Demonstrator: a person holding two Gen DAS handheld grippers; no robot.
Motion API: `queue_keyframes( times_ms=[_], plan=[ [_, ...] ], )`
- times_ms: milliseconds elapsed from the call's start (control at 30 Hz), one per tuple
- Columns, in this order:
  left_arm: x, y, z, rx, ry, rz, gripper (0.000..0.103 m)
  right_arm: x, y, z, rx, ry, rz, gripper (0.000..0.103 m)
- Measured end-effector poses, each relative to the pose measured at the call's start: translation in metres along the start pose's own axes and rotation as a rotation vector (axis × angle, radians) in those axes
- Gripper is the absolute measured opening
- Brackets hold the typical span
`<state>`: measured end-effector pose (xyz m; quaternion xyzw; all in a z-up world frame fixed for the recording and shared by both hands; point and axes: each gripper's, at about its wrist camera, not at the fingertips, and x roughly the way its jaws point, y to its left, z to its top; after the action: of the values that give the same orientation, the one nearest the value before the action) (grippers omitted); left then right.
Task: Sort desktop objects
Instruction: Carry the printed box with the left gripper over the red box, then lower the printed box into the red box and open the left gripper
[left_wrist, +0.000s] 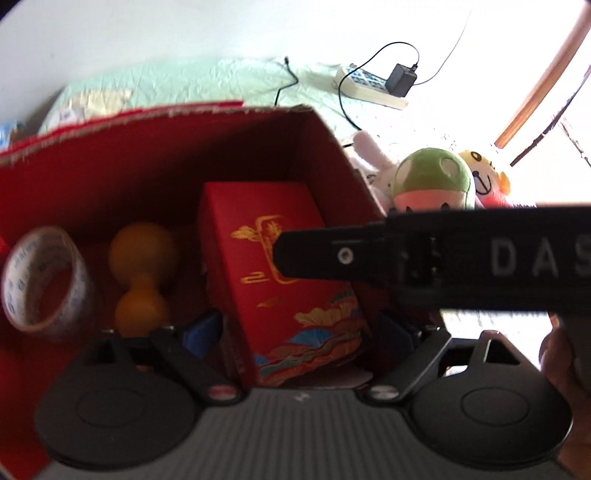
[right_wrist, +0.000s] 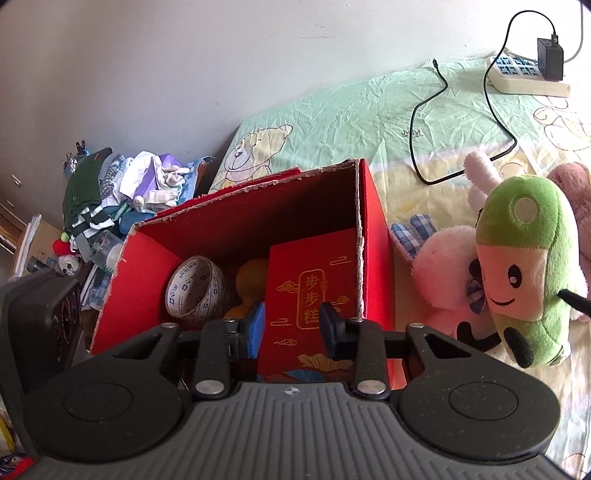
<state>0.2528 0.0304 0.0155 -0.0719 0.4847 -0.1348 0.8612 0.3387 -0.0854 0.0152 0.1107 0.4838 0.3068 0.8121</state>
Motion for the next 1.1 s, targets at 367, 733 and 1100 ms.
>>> queue_keyframes(
  times_ms=[367,733,1100],
  plan=[
    [-0.024,0.027,0.001,-0.111,-0.032,0.059,0.089,-0.003,-0.001,-0.003,0.011,0.0,0.019,0.034],
    [-0.039,0.03,-0.012,-0.089,-0.028,0.252,0.09,-0.006,0.009,-0.014,-0.024,-0.025,-0.042,0.034],
    [-0.06,0.031,-0.022,-0.074,-0.055,0.383,0.092,-0.014,0.012,-0.026,0.032,-0.056,-0.061,0.038]
  ],
)
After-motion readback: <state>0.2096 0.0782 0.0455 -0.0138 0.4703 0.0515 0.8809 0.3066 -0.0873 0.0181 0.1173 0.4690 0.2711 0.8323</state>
